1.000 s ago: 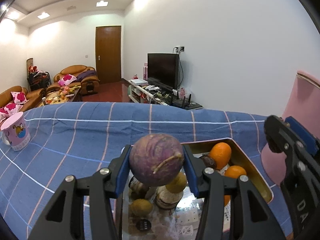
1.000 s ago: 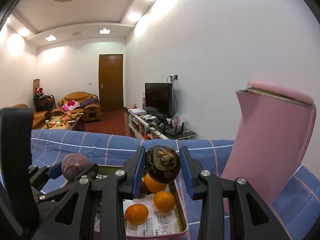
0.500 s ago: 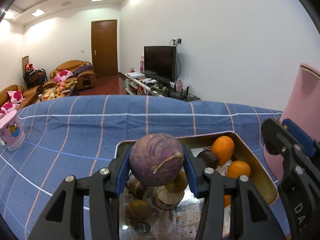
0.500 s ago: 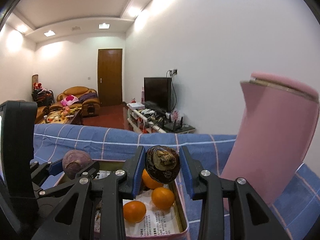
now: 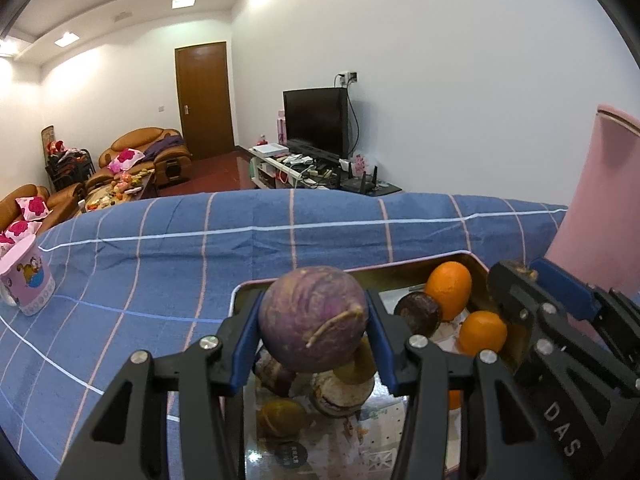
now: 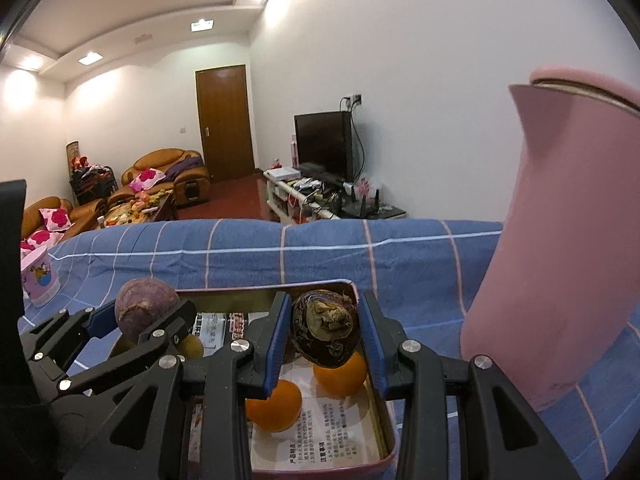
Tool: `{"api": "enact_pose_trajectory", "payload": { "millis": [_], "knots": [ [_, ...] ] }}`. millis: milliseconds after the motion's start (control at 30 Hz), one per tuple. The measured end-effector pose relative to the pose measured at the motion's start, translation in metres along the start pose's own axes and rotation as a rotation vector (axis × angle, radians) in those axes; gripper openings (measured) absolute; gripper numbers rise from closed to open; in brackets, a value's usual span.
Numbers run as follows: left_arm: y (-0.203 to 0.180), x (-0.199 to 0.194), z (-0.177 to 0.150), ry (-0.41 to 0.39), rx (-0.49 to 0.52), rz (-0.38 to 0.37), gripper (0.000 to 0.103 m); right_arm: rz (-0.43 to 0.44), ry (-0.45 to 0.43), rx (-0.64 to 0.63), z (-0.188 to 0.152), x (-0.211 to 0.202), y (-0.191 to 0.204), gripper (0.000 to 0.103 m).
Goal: Organize fruits
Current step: 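Lower the dark brown fruit into the tin with the right tool while the left tool lowers the purple fruit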
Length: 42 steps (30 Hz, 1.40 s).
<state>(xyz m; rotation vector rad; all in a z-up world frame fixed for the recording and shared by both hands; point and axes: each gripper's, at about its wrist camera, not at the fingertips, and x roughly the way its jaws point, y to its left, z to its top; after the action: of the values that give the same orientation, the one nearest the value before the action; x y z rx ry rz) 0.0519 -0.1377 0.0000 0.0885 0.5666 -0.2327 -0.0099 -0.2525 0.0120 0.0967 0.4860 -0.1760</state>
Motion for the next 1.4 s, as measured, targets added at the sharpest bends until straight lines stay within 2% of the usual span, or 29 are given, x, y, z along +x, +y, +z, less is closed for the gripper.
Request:
{"api": "enact_pose_trajectory", "payload": {
  "millis": [700,900,1067,1267,1300,1400],
  "knots": [
    [-0.001,0.005,0.001,0.008,0.046,0.027,0.051,0.087,0.129,0.051,-0.007,0.024,-0.006,0.038],
    [-0.01,-0.003,-0.002,-0.011,0.091,0.035,0.051,0.081,0.133,0.049,-0.008,0.024,-0.007,0.038],
    [-0.015,-0.007,-0.002,-0.016,0.111,0.005,0.051,0.081,0.139,0.073,-0.007,0.022,-0.016,0.038],
    [-0.011,0.005,0.002,0.01,0.1,0.056,0.05,0.069,0.133,0.046,-0.008,0.024,-0.009,0.038],
    [-0.009,0.01,0.002,0.036,0.092,0.064,0.052,0.073,0.133,0.045,-0.008,0.023,-0.008,0.038],
    [-0.006,0.011,0.002,0.034,0.071,0.067,0.061,0.09,0.133,0.057,-0.008,0.023,-0.008,0.038]
  ]
}}
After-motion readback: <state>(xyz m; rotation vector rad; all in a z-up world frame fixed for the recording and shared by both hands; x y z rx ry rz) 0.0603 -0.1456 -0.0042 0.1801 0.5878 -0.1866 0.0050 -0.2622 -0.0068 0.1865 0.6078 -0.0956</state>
